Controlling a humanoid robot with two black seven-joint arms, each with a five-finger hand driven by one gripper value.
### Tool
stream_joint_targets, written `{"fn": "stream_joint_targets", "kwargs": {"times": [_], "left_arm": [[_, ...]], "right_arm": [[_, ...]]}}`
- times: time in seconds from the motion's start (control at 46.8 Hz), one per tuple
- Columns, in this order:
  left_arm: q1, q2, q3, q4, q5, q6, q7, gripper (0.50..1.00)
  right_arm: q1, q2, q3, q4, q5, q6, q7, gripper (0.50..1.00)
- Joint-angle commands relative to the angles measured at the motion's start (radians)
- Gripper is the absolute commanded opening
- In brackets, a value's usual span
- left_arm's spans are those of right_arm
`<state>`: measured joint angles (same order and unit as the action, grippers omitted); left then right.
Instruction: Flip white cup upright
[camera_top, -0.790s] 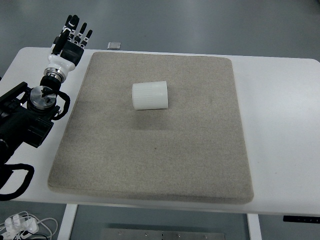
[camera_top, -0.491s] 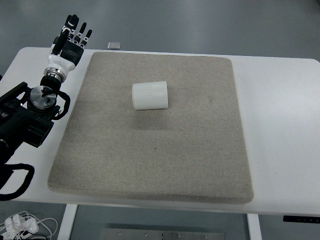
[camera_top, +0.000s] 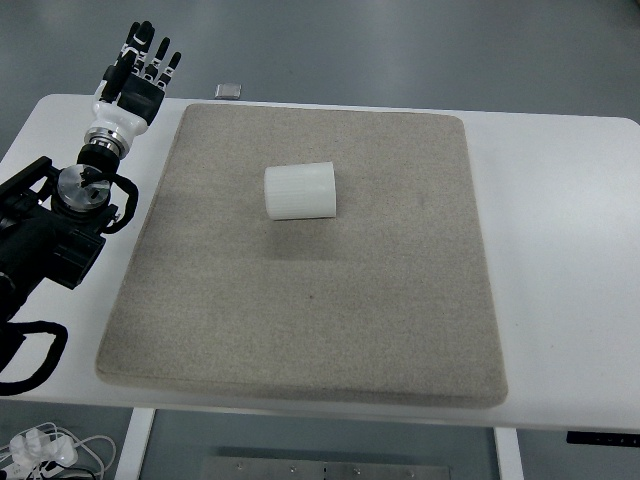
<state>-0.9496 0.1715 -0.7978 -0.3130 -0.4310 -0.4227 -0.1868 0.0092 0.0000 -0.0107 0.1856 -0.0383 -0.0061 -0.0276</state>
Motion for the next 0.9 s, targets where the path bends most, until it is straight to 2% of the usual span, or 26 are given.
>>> {"fn": "stream_joint_targets", "kwargs": {"times": [0.0, 0.214, 0.342, 0.513, 0.748, 0.876], "left_arm": [[-0.018, 0.002, 0.011, -0.001, 0.009, -0.005, 0.0, 0.994], [-0.084, 0.005, 0.048, -0.008, 0.227, -0.011, 0.0, 0.994], [-0.104, 0.0, 0.049, -0.009, 0.383, -0.048, 0.0, 0.994], [-0.135, 0.003, 0.052, -0.015, 0.576, -0.047, -0.005, 0.992], [-0.133, 0.066, 0.129, -0.173, 0.778, -0.054, -0.003, 0.992], [-0.153, 0.097, 0.213, -0.207, 0.874, -0.051, -0.003, 0.992]], "right_arm": [[0.0, 0.0, 0.0, 0.0, 0.0, 0.0, 0.0, 0.952], [0.0, 0.0, 0.0, 0.0, 0.0, 0.0, 0.0, 0.952], [0.0, 0.0, 0.0, 0.0, 0.0, 0.0, 0.0, 0.952], [0.0, 0.0, 0.0, 0.0, 0.0, 0.0, 0.0, 0.952], [0.0, 0.0, 0.0, 0.0, 0.0, 0.0, 0.0, 0.952], [0.0, 0.0, 0.0, 0.0, 0.0, 0.0, 0.0, 0.952]]}}
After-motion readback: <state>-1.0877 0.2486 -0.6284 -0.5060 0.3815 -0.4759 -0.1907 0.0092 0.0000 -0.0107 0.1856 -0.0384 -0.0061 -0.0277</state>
